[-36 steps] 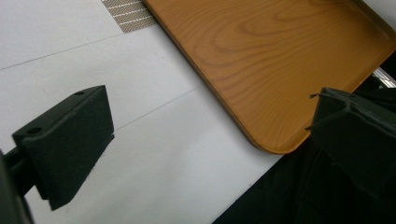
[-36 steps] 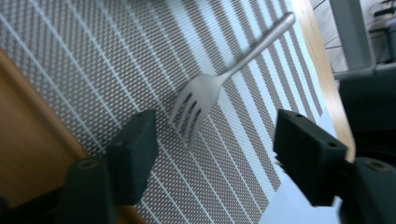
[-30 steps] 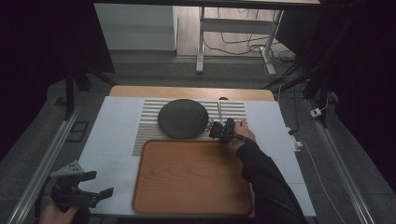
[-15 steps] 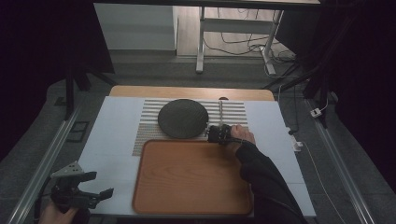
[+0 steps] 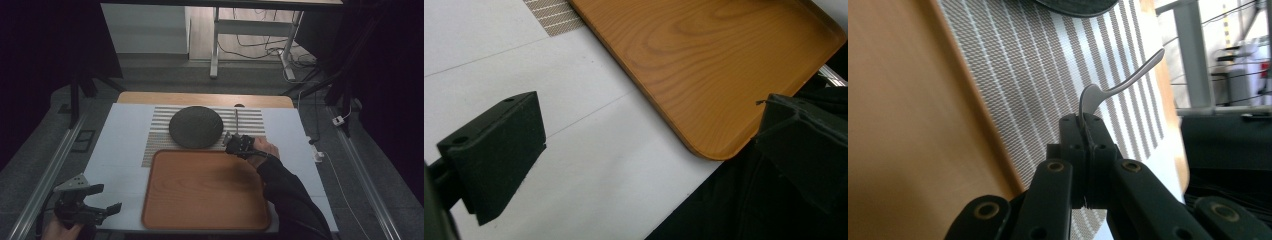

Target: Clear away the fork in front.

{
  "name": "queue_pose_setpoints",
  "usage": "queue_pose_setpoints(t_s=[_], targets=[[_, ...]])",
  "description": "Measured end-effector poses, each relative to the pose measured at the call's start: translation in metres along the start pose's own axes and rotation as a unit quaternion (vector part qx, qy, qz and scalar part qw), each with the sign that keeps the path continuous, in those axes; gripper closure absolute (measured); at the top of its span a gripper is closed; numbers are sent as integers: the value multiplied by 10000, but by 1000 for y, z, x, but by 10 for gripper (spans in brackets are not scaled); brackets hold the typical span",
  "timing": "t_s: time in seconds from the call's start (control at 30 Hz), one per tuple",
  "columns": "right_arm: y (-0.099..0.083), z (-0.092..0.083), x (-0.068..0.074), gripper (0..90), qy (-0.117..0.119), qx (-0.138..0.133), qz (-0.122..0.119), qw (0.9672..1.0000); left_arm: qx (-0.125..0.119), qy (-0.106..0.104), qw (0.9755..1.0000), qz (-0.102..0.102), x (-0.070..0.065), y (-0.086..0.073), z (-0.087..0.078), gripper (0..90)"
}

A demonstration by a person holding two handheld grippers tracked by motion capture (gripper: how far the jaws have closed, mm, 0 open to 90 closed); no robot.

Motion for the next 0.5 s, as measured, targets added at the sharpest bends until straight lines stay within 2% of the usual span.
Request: queue_pose_setpoints(t_s=[0.13, 0.2, 0.3, 0.33, 0.37, 0.5], targets=[[-2, -14, 0, 888, 88, -108, 276, 9995, 23, 10, 10000, 41, -1, 0, 0, 0], [-2, -16, -1, 888, 107, -133, 270, 9995, 9, -19, 10000, 51, -1, 1, 1, 0], [-2, -26, -1, 888, 160, -236, 392, 9988, -53, -80, 9999, 99, -3, 3, 1, 0], [-2, -30, 0, 888, 267, -260, 451, 9983, -53, -85, 9999, 110, -3, 3, 2, 0], [-2, -33, 0, 888, 215, -285, 459, 9983, -53, -93, 9999, 120, -3, 4, 3, 0], [-4, -47, 3, 888, 359, -394, 734, 9959, -2, -151, 9997, 201, -4, 7, 6, 0]])
Point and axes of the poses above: each handheld gripper's, and its own axes: z roughly forward along the jaws, y roughly out of its top, x roughly to its left, the point moved 7 cm from there along z, roughly forward along the jaws, and after that the axes turned 12 degrees about -y, right-handed, at the moved point
